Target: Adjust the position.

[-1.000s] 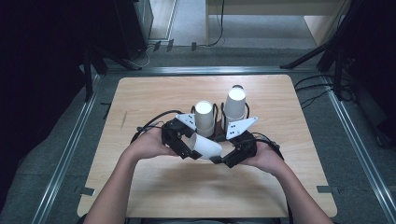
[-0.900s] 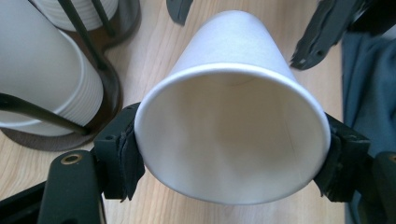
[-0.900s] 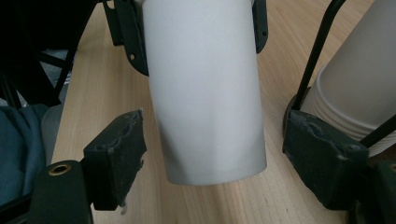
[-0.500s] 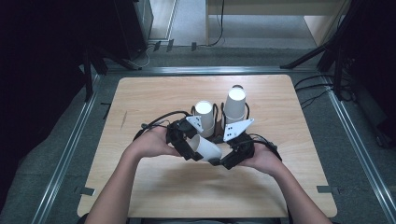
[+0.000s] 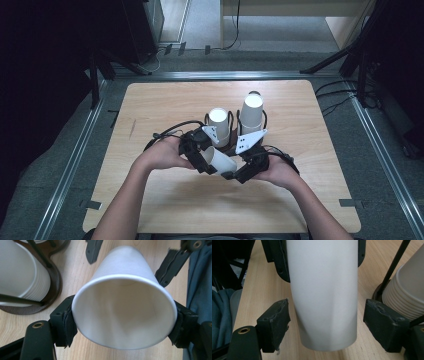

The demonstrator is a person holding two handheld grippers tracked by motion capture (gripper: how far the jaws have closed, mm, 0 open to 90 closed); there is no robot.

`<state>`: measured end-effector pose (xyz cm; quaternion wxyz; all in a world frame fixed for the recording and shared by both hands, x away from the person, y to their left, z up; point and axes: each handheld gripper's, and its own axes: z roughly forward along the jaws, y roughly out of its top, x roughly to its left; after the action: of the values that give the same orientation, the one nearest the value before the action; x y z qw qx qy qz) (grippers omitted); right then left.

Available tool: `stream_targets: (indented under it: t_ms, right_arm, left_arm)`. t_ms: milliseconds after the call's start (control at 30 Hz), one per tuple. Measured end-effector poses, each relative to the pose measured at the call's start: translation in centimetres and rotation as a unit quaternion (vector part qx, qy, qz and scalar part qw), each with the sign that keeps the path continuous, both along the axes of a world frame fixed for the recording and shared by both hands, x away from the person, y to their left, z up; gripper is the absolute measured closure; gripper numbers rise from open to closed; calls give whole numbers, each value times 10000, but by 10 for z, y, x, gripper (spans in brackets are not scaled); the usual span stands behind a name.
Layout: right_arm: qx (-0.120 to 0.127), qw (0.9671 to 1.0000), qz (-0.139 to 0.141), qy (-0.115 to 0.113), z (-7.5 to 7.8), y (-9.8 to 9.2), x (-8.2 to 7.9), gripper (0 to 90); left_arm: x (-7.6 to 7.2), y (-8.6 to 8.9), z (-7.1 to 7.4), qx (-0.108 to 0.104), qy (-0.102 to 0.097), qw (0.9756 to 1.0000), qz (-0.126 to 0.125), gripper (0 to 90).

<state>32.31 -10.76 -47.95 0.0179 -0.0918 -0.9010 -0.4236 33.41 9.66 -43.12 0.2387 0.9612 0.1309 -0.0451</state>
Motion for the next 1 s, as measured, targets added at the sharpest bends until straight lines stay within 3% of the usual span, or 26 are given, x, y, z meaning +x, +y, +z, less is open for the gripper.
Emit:
stream_targets:
  t_ms: [500,667,767,1000]
  right_arm:
    - [-173,9997,163,-71,-2,6,-4,325]
    - [-194,9997,136,-109,-1,6,-4,323]
    - [-168,9997,120,-147,1,4,-3,322]
    - [18,9998,23,-185,6,-4,0,321]
  left_arm:
    - [-1,-2,0,-145,120,9998,-25,226]
    - [-2,-1,-1,-269,-133,9995,-78,187]
    - [-3,0,1,-358,-195,9992,1,120]
    - [-1,14,7,-935,-281,9949,260,125]
